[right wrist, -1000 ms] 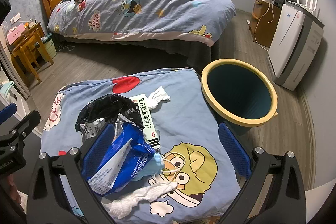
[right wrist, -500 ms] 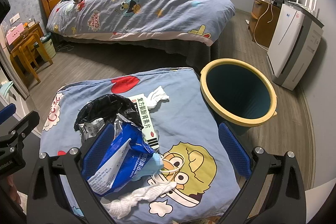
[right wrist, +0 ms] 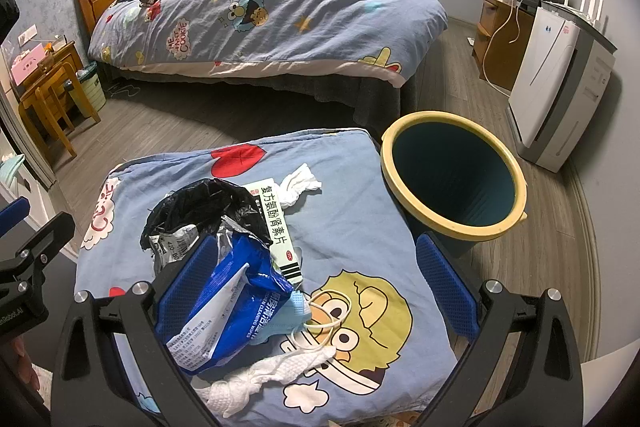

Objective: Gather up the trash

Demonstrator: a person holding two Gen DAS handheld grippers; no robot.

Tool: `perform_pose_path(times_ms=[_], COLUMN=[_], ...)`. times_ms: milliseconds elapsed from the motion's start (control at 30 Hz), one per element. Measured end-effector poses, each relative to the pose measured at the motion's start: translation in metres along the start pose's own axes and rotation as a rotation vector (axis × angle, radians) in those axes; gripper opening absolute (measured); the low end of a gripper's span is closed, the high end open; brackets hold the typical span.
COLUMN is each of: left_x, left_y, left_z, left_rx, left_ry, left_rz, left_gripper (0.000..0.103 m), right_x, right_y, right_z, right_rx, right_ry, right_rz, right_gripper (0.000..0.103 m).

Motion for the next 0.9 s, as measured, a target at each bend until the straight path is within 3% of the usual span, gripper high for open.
perform_pose_path(times_ms=[467, 733, 900], left_x=[0.0, -0.003, -0.015], left_y=[0.0, 0.005, 0.005], left_z=[0.0, 0.001, 0.01], left_rx=[-0.001, -0.001, -0.005], left_ry=[0.0, -0.009, -0.055], left_rz=[-0.001, 0.002, -0.001], left_gripper=[0.099, 0.099, 0.099], right_x=[0.004, -0.002, -0.019], right_y=[0.005, 0.021, 0.029], right_z=[0.003, 0.014, 0.025], right_rx=[-0.011, -0.075, -0.12], right_ry=[-0.001, -0.026, -0.063], right_rz=[0.005, 0.027, 0.039], right_gripper=[0.098, 0.098, 0.098])
Point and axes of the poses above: each gripper's, at about its wrist camera, not at the fingertips, and z roughly the way its jaws point, x to its right, y to its underside, the point moved 10 cm from there along z, roughly the way its jaws point, and after that the axes turned 6 degrees about -x, right-handed, at the moved point
